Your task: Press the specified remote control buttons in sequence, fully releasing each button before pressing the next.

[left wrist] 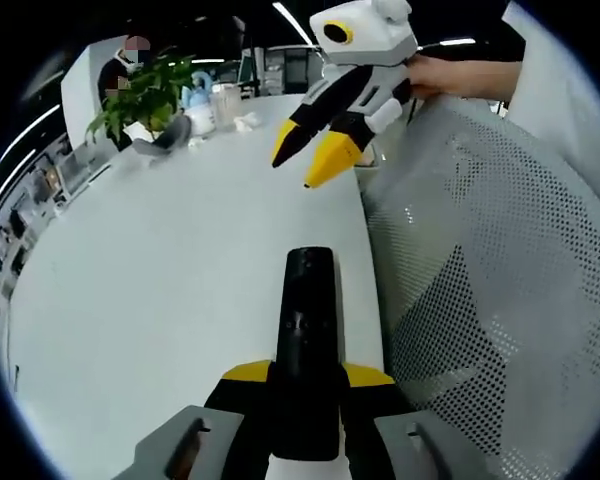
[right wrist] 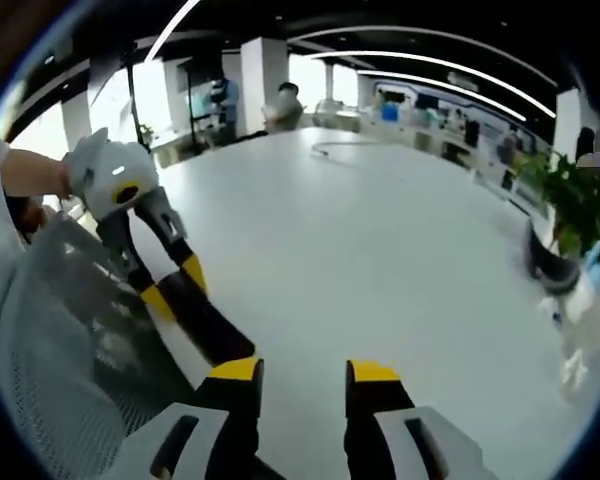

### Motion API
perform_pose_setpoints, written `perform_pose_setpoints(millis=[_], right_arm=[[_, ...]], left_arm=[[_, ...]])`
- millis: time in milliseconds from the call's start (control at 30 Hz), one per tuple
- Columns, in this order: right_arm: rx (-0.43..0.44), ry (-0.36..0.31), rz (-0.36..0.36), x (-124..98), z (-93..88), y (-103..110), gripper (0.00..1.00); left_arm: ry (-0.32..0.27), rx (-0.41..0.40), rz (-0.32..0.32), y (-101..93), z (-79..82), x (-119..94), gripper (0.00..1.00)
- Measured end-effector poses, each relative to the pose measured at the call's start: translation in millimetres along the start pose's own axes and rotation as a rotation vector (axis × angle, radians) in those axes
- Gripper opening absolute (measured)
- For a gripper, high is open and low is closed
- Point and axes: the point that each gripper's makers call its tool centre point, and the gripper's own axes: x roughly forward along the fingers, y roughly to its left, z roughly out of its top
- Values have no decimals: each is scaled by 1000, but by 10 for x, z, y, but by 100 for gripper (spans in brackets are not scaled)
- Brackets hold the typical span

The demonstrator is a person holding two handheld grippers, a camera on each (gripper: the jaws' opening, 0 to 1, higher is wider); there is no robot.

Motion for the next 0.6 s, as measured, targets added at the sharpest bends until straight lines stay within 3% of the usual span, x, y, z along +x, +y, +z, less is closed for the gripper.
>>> perform_pose_setpoints(millis=[333,500,600], right_arm=[[-111,64,60,61,-46,181,26],[-100,56,66,49,-38,184,26],[-94,58,67,42,-60,184,26]], left_arm=[[-43,16,-8,-15,13,-4,25],[-71,31,-17,-24,9,-14,26],[-59,5,7,3,-9,-32,30]])
